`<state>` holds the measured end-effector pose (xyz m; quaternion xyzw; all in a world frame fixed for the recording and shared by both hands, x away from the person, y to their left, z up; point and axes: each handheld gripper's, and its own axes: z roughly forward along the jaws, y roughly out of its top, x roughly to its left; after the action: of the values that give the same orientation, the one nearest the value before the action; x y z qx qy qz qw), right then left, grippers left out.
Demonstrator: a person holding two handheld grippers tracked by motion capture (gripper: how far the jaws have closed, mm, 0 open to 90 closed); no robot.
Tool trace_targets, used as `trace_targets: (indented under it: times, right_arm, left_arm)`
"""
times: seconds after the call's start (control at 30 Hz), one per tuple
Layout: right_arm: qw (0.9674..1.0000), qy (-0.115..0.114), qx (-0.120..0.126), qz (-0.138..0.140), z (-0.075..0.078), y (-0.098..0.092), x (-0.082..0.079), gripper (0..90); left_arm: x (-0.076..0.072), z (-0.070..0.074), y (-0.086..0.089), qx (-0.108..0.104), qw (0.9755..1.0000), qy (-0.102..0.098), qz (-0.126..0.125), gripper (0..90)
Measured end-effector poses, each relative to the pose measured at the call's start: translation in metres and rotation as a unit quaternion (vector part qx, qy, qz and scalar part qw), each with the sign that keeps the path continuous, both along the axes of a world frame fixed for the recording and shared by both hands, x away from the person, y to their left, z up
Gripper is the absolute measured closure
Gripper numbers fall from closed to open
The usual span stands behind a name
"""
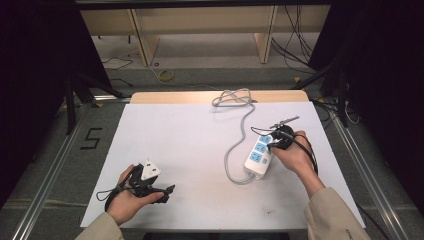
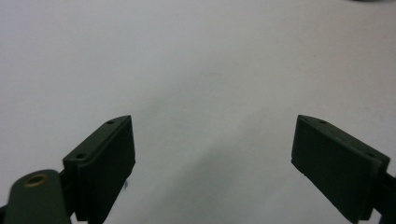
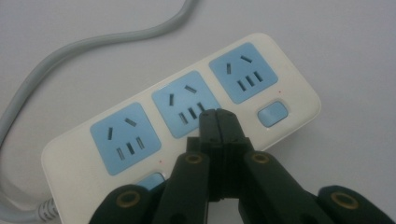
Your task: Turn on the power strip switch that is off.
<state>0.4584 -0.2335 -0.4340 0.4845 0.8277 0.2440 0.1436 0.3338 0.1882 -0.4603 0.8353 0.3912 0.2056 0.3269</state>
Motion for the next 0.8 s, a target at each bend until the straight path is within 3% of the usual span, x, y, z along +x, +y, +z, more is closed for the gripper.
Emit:
trace_targets:
  times: [0.8]
  right_arm:
    - [0.9996, 0.022, -0.016, 0.002, 0.0028, 0.0030, 0.0071, 90.0]
  left_arm:
    - [0.0004, 0.0002, -0.0001, 0.002, 1.0000, 0.001, -0.003, 13.2]
